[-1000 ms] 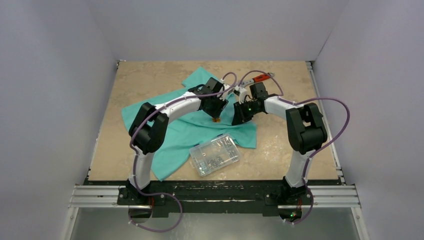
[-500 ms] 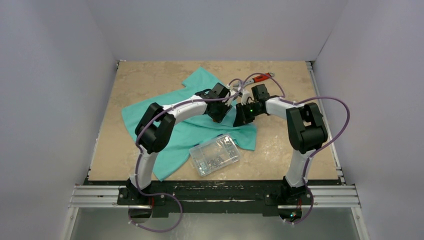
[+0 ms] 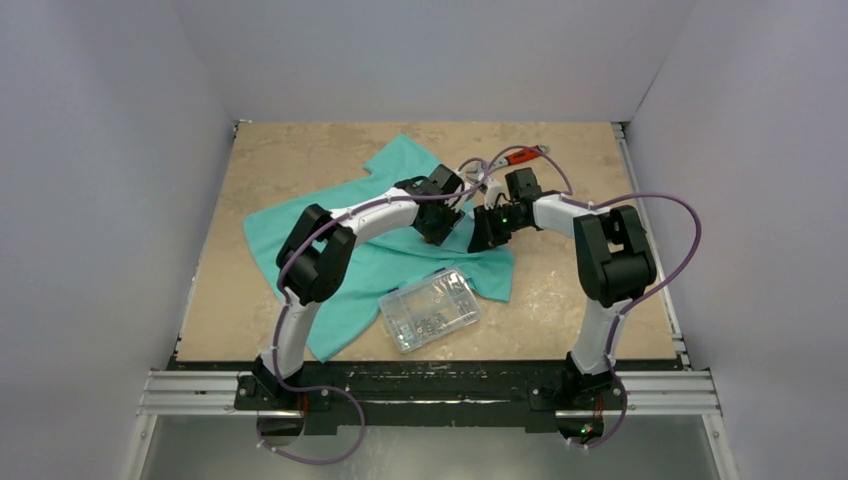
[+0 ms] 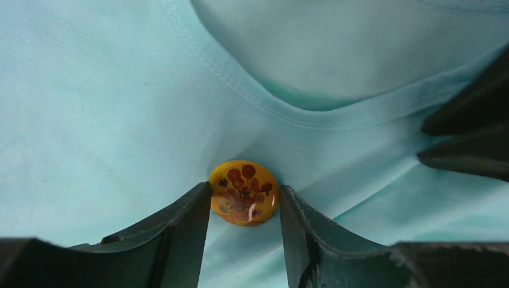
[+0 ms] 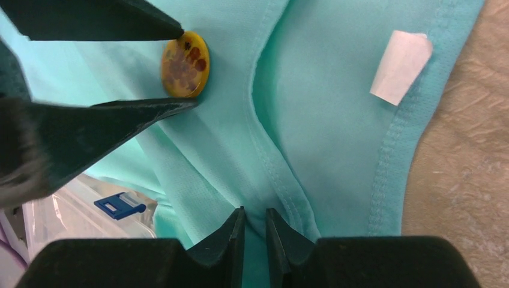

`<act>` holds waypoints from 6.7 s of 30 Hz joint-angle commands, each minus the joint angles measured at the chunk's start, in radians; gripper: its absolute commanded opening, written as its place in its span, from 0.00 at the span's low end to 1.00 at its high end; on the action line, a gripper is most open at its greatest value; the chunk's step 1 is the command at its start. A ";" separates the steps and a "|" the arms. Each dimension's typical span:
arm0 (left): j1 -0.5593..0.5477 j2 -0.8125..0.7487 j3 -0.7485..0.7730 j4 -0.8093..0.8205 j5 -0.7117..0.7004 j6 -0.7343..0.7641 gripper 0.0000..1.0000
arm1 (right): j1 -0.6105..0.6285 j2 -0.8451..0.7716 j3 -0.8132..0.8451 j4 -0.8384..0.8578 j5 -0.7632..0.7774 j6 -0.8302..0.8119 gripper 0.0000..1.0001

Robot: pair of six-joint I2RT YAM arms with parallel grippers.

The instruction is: Remove the brooch from the garment

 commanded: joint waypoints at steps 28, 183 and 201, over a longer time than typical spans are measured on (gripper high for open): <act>-0.003 -0.049 0.058 0.008 -0.214 0.108 0.25 | 0.014 -0.009 -0.034 0.017 -0.031 -0.047 0.23; 0.150 -0.091 0.168 -0.253 0.707 0.342 0.00 | 0.021 -0.053 -0.090 0.596 -0.484 -0.097 0.39; 0.174 -0.101 0.155 -0.213 0.658 0.277 0.22 | 0.041 -0.060 -0.048 0.448 -0.507 -0.200 0.00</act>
